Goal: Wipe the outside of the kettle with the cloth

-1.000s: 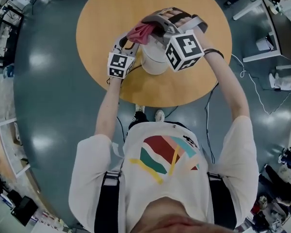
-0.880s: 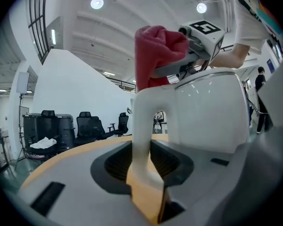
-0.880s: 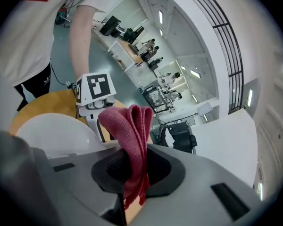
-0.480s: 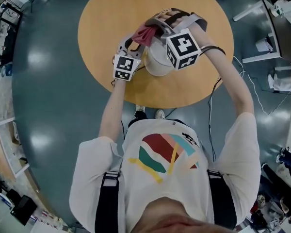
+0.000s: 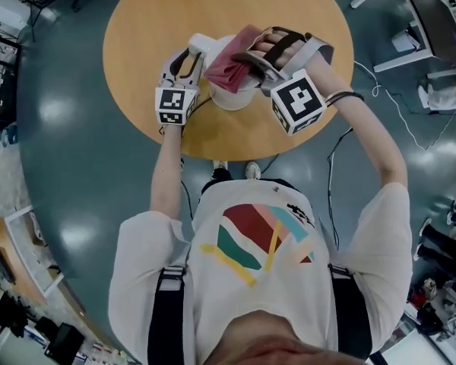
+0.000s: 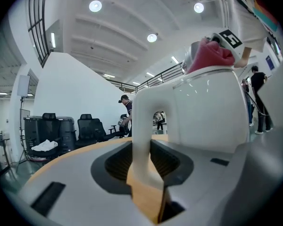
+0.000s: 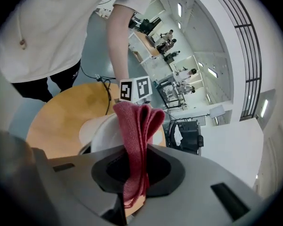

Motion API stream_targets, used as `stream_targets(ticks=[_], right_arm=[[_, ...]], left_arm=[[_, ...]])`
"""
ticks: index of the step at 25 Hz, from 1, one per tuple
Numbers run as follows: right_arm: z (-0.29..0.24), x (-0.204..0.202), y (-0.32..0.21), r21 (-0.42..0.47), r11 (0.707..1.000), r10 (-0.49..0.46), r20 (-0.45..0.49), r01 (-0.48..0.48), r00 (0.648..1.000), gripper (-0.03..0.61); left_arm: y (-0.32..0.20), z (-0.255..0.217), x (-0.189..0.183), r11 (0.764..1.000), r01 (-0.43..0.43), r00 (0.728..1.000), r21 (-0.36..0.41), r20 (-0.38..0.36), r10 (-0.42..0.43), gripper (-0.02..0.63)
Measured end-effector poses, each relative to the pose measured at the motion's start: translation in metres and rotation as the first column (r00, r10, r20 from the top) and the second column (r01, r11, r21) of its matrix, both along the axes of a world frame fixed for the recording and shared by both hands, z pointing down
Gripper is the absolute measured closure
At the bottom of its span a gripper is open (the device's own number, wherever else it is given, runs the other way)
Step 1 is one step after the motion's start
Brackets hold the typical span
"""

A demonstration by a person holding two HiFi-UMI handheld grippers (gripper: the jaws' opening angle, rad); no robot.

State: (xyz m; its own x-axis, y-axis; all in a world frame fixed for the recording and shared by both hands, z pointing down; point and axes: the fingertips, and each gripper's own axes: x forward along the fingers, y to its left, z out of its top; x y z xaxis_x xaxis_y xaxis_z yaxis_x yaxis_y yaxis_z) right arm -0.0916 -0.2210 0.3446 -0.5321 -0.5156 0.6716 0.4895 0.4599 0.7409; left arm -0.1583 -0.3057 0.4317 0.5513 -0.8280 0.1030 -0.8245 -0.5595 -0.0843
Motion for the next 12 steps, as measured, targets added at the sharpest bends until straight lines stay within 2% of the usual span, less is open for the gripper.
stream_targets(ticks=[4, 12], right_arm=[[0.001, 0.036, 0.022, 0.000, 1.000, 0.017, -0.010, -0.017, 1.000, 0.531], [0.008, 0.080, 0.048, -0.012, 0.997, 0.072, -0.001, -0.072, 0.997, 0.531]], left_arm=[[0.002, 0.000, 0.010, 1.000, 0.008, 1.000, 0.004, -0.001, -0.008, 0.456], [0.006, 0.002, 0.020, 1.000, 0.012, 1.000, 0.000, 0.014, -0.012, 0.456]])
